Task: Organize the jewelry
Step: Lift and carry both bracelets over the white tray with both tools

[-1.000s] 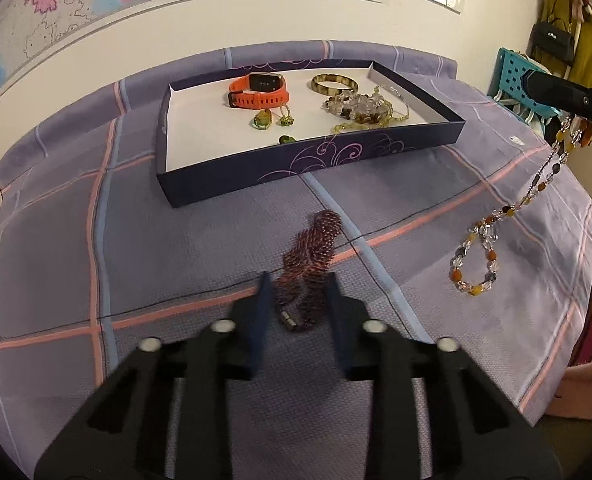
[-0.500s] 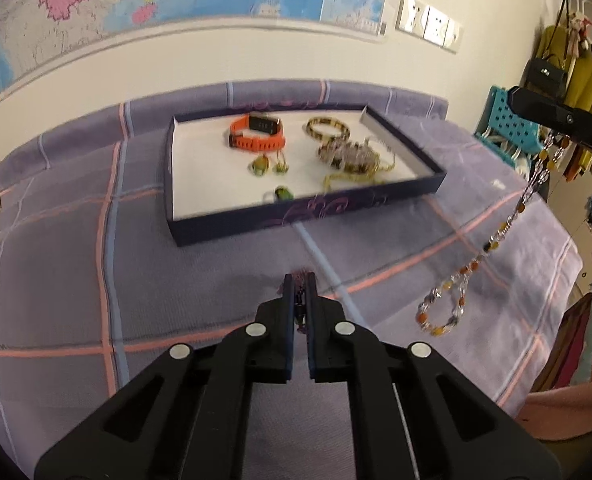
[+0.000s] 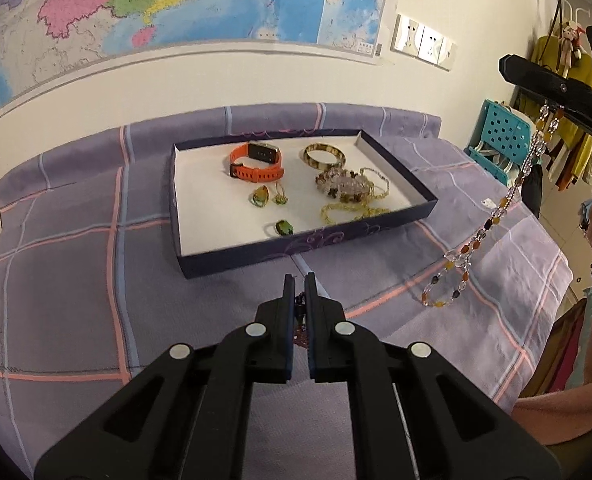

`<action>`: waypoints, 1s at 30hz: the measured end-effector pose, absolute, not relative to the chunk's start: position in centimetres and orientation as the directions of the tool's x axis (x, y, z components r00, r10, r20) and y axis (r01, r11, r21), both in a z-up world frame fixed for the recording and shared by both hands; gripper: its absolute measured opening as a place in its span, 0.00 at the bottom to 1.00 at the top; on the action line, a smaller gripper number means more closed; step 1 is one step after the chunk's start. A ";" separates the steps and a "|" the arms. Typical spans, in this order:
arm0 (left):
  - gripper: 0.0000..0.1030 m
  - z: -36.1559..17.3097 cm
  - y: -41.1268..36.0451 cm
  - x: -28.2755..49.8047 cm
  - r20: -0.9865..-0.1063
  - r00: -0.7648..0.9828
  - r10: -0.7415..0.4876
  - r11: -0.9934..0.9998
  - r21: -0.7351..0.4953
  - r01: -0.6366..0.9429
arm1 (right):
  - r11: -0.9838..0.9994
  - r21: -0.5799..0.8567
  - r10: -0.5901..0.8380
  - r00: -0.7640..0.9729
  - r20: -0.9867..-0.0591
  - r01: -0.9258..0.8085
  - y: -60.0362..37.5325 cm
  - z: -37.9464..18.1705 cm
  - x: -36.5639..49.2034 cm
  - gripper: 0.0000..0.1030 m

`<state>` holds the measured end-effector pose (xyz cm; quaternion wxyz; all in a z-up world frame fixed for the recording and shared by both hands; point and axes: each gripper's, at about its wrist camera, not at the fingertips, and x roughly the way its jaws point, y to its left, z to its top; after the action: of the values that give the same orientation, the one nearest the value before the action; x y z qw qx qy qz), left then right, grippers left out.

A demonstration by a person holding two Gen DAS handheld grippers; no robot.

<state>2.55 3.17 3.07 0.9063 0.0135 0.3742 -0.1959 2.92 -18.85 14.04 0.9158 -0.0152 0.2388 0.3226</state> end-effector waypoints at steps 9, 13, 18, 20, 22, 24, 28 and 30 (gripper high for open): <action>0.05 6.9 3.1 3.6 -0.630 0.683 -0.369 0.911 -0.100 0.399 | 0.793 0.102 0.580 0.694 -0.426 -0.601 -18.7 16.2 4.8 0.04; 0.05 8.2 2.9 4.8 -0.611 0.707 -0.356 0.916 -0.078 0.394 | 0.792 0.110 0.585 0.695 -0.417 -0.601 -18.8 17.0 6.3 0.04; 0.05 9.3 2.6 6.3 -0.591 0.722 -0.358 0.916 -0.073 0.395 | 0.794 0.134 0.588 0.695 -0.414 -0.593 -18.9 17.5 8.3 0.04; 0.05 9.4 2.4 6.9 -0.591 0.722 -0.360 0.916 -0.075 0.395 | 0.798 0.141 0.585 0.697 -0.414 -0.586 -18.9 17.5 9.2 0.04; 0.05 9.3 2.3 7.8 -0.594 0.718 -0.364 0.915 -0.085 0.394 | 0.797 0.155 0.589 0.693 -0.416 -0.584 -18.8 17.4 10.2 0.04; 0.05 9.0 2.2 8.6 -0.599 0.713 -0.364 0.916 -0.090 0.391 | 0.800 0.160 0.586 0.694 -0.419 -0.578 -18.6 17.3 10.9 0.04; 0.05 8.3 2.0 10.3 -0.612 0.703 -0.362 0.918 -0.104 0.383 | 0.801 0.176 0.585 0.684 -0.437 -0.572 -18.2 16.7 12.8 0.04; 0.05 7.8 1.9 11.2 -0.621 0.693 -0.365 0.918 -0.116 0.379 | 0.803 0.182 0.581 0.680 -0.447 -0.567 -17.9 16.3 13.6 0.04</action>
<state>11.20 1.94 7.79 0.9201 0.0109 0.3353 -0.2021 13.64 -17.92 16.27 0.9164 0.0143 0.2490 0.3131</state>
